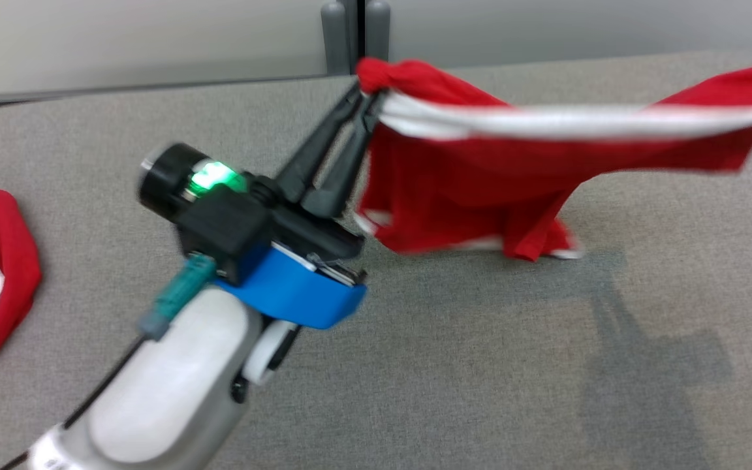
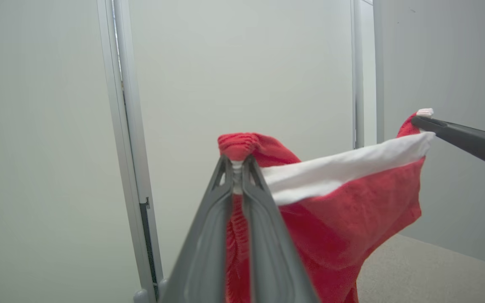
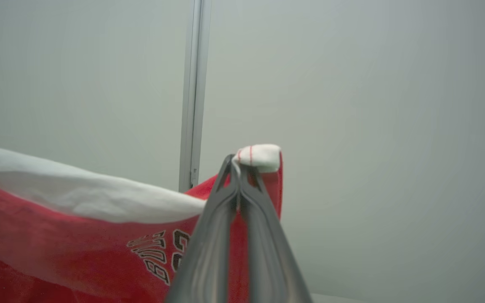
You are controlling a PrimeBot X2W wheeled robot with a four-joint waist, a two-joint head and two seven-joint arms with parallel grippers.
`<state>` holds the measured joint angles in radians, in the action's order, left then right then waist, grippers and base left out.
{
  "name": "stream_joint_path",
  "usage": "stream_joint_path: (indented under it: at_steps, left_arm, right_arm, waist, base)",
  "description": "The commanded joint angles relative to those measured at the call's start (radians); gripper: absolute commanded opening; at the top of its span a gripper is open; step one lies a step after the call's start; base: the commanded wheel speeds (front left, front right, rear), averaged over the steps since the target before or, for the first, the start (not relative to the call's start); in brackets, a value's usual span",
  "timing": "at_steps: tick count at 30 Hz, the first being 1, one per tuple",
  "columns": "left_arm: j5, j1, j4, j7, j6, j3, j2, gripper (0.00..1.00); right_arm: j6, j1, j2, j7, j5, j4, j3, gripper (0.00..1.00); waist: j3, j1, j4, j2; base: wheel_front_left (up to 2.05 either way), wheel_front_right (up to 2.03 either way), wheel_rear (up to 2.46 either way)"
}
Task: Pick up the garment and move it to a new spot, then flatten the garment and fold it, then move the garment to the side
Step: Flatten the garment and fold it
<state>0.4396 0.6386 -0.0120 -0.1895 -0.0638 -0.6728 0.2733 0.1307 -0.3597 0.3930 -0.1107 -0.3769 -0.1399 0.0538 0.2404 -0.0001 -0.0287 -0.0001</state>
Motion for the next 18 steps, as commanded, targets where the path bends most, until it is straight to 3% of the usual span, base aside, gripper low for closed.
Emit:
stream_joint_path:
  at_steps: [1, 10, 14, 18]
  left_arm:
    - [-0.010, 0.029, -0.072, 0.027, -0.019, 0.029, 0.035, 0.00]
    - [0.015, 0.076, -0.298, 0.180, -0.068, 0.125, 0.140, 0.00]
    - [0.048, 0.092, -0.299, 0.222, -0.063, 0.134, 0.142, 0.00]
    - [0.097, 0.145, -0.208, 0.248, -0.032, 0.134, 0.117, 0.00]
  right_arm:
    - [0.000, -0.017, 0.012, 0.026, 0.017, -0.050, 0.033, 0.00]
    - [0.000, -0.055, 0.038, 0.152, 0.018, -0.197, 0.114, 0.00]
    - [0.000, -0.092, 0.042, 0.179, -0.009, -0.182, 0.092, 0.00]
    - [0.000, -0.176, 0.050, 0.188, -0.041, -0.098, 0.035, 0.00]
  waist:
    - [-0.020, 0.0001, -0.008, 0.0001]
    - [-0.057, 0.0001, -0.006, 0.0001]
    - [-0.041, 0.0001, -0.005, 0.0001]
    - [0.003, 0.0001, -0.006, 0.0001]
  base:
    - [0.00, 0.00, 0.00]
    - [0.00, 0.00, 0.00]
    - [0.00, 0.00, 0.00]
    - [0.00, 0.00, 0.00]
